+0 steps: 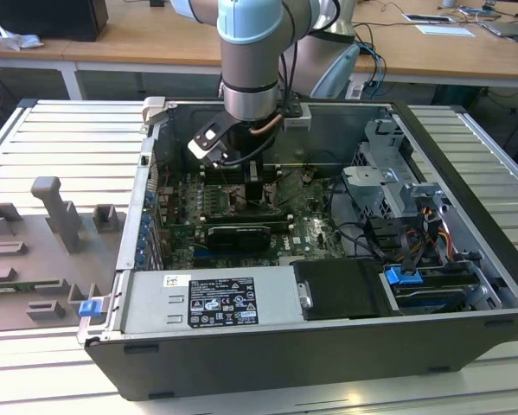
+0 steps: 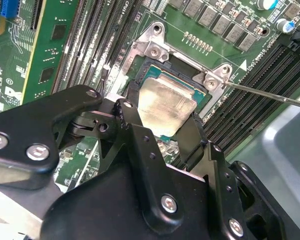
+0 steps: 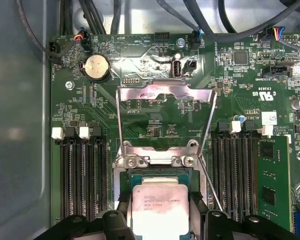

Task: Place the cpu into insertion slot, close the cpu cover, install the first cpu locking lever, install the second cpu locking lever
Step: 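Place the cpu into insertion slot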

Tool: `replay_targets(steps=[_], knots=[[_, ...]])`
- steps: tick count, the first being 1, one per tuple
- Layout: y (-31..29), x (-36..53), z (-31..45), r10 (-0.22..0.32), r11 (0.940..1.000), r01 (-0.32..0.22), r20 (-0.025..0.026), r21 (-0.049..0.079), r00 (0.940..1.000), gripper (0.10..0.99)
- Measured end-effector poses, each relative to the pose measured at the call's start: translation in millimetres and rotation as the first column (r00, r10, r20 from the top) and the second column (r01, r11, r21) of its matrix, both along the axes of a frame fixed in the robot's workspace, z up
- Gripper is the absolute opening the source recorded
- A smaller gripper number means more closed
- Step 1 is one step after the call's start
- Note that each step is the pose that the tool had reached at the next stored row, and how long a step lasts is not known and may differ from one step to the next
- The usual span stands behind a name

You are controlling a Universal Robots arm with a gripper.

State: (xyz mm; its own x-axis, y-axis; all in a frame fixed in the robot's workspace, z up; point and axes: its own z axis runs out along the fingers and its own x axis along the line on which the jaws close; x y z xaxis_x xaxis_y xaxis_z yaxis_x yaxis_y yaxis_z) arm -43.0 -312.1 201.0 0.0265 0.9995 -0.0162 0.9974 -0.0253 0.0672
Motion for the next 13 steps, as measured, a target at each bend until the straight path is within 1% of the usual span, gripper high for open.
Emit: replay_targets(steps=[8, 9, 10, 13], knots=[[-0.5, 0.0, -2.3, 0.014, 0.9999, -0.014, -0.0001, -0.001, 0.9999, 0.541], [-0.4, 0.1, -2.6, 0.014, 0.9999, -0.014, 0.0, 0.0, 0.9999, 0.553], [-0.5, 0.0, -2.5, 0.014, 0.9999, -0.014, -0.0001, 0.0, 0.9999, 0.616], [-0.5, 0.2, -2.6, 0.014, 0.9999, -0.014, 0.0, 0.0, 0.9999, 0.616]])
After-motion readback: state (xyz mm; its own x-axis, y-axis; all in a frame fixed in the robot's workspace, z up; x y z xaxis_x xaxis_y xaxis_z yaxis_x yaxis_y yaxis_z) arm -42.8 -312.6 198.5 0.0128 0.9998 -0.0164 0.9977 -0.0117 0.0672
